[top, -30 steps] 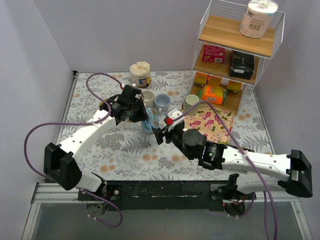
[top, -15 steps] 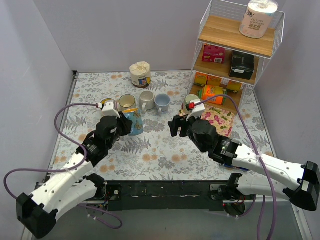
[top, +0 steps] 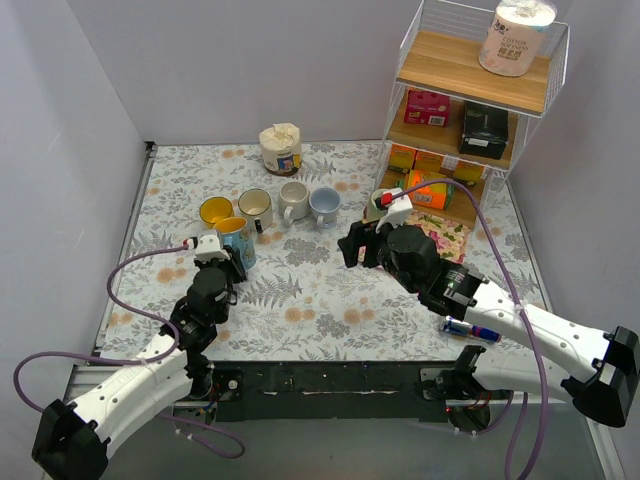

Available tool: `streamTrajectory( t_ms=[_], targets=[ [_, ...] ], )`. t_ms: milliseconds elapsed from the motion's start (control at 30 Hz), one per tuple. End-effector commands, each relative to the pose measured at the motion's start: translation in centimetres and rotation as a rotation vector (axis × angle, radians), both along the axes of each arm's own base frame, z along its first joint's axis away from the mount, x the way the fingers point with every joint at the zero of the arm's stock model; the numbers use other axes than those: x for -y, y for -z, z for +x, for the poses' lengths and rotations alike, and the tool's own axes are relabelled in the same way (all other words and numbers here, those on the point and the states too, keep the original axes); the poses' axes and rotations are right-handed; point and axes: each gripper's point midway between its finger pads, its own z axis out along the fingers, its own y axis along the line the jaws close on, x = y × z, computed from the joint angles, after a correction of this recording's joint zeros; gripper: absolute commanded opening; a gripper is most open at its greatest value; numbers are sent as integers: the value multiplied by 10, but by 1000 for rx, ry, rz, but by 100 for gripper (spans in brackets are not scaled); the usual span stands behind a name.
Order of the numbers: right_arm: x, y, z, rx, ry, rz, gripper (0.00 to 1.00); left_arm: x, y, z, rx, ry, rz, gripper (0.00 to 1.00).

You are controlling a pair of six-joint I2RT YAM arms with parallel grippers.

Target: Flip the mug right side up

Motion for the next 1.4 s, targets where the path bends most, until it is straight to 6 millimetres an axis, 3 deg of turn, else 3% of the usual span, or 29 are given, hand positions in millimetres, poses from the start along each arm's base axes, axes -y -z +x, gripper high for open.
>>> streamTrajectory(
  t_ms=[0,400,667,833,1133,1367],
  targets=[
    [-1,-26,5,15,-3,53,80,-15,-51,6,219,-102,-114,0],
    [19,-21,9,1,51,66,80,-27,-16,-4,270,-124,-108,0],
    [18,-18,9,-17,49,78,80,-40,6,-8,239,-181,-70,1],
    [18,-17,9,-19,49,87,80,-44,15,-8,185,-212,-44,16],
    [20,-19,11,-14,65,120,80,-41,27,-4,128,-206,11,16],
    [30,-18,10,-3,97,125,80,-51,37,-4,96,-267,36,40]
  ],
)
